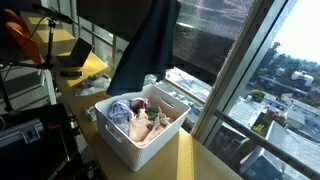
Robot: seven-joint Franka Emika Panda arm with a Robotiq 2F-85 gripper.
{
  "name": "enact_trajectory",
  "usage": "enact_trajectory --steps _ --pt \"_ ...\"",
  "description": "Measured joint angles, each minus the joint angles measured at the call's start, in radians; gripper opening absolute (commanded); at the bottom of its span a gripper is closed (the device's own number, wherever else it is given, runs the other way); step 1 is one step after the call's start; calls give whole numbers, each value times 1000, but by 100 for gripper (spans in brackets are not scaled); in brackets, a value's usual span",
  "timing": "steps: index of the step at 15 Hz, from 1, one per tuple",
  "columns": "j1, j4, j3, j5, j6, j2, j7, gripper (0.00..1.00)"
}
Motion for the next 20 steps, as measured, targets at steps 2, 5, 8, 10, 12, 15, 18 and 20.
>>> enact_trajectory --steps 2,5,8,10,12,15,18,20 --pt "-3 0 -37 9 0 11 -20 0" --pt "-7 -42 -75 36 8 50 -42 0" --pt "-13 -127 -87 75 55 104 -57 0" --pt "-13 -195 -81 88 86 129 -58 0" --pt "-11 -270 -66 92 114 140 -56 26" --pt "-10 -366 -37 92 135 138 -47 34" --pt "-9 -406 -27 92 140 135 -47 55" --pt "-7 -414 -19 92 140 125 -47 69"
